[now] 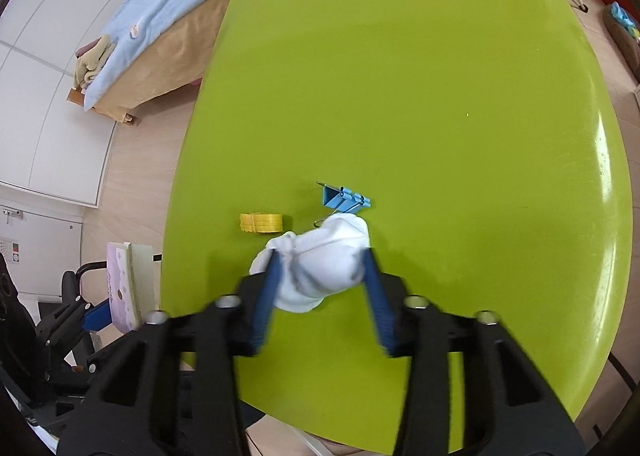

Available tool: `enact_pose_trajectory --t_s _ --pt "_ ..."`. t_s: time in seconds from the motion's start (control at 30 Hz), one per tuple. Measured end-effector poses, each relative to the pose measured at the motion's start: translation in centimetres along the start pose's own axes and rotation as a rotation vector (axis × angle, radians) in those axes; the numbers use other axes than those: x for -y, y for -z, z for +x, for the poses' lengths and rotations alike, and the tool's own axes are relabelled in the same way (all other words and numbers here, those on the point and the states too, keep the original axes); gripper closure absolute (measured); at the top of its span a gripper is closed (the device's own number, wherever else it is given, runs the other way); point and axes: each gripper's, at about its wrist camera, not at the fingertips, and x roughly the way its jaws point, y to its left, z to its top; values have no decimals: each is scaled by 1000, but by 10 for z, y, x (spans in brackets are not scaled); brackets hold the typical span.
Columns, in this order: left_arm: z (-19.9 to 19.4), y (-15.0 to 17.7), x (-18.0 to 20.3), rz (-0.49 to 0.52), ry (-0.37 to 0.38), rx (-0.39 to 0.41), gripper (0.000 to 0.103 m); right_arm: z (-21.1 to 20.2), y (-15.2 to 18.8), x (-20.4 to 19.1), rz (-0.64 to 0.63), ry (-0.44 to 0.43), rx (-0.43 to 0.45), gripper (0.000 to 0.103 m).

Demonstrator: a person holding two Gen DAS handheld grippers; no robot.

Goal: Collect trash
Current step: 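Grasp the white socks with the right gripper while the left gripper holds the card, then carry the card and white socks over the wastebasket and open both grippers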

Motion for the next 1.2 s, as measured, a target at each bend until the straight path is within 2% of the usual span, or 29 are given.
enact_pose_trajectory --t_s 0.13,0.33,0.5,0.87,1.2 --pt "-1 0 1 1 3 1 60 -6 4 -3 -22 4 21 82" --pt "-10 6 9 23 6 16 60 -36 17 -9 -52 18 88 83" --pt "-22 12 21 56 1 40 60 -69 41 -15 -83 39 152 83" --pt "-59 49 58 154 -13 95 60 -123 122 -37 -163 102 254 83" --pt "-85 87 78 184 4 129 60 -150 203 -46 -171 70 292 83"
